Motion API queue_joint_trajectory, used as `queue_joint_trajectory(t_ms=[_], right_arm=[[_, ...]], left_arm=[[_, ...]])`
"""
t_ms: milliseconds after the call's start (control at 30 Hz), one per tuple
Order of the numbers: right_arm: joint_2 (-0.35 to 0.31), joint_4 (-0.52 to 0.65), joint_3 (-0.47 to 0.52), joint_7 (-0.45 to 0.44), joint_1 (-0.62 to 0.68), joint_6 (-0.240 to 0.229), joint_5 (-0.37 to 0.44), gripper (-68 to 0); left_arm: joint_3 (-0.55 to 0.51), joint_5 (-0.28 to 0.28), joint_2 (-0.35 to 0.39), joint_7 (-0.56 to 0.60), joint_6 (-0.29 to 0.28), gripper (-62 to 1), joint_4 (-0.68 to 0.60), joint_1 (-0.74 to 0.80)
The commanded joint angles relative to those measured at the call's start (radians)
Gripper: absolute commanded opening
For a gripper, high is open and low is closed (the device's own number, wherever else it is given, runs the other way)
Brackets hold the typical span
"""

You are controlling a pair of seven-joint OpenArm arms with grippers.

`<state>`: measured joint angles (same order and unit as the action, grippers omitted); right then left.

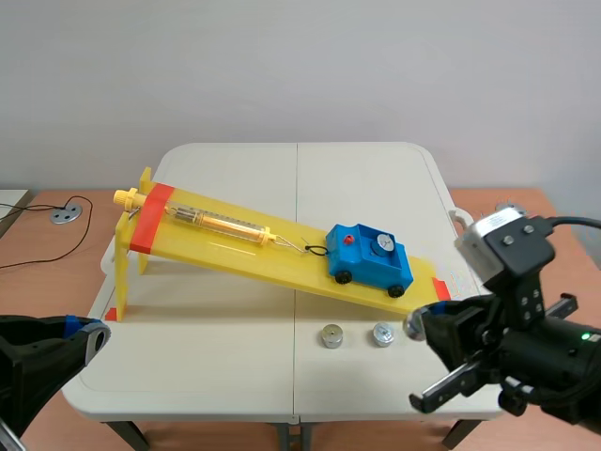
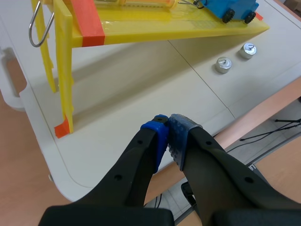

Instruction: Place the four metal weights on the blue cart on the ramp.

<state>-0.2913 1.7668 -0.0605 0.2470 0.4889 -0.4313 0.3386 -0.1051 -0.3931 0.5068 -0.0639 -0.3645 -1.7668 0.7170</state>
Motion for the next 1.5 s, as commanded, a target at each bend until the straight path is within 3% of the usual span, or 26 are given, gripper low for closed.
queue_joint_trajectory(t_ms=[0,200,400,1067,1467], right_arm=[[-0.035,0.129,0.068,-0.106,-0.040,-0.011,0.119,-66.9],[-0.019,0.152,0.167,-0.114,-0.072,-0.002,0.148,-66.9],[0.034,0.127,0.169,-0.112,-0.161,-0.003,0.148,-66.9],[0.181,-0.216,0.084,-0.116,-0.474,-0.006,0.149,-66.9],[0.228,-0.379,0.037,-0.114,-0.586,-0.007,0.148,-66.9]], left_arm=[[-0.008,-0.030,0.010,0.090,-0.024,-57.7,-0.032,-0.019],[-0.008,-0.030,0.010,0.090,-0.024,-57.7,-0.032,-0.019],[-0.008,-0.030,0.010,0.090,-0.024,-57.7,-0.032,-0.019],[-0.008,-0.030,0.010,0.090,-0.024,-57.7,-0.032,-0.020],[-0.008,-0.030,0.010,0.090,-0.024,-57.7,-0.032,-0.020]])
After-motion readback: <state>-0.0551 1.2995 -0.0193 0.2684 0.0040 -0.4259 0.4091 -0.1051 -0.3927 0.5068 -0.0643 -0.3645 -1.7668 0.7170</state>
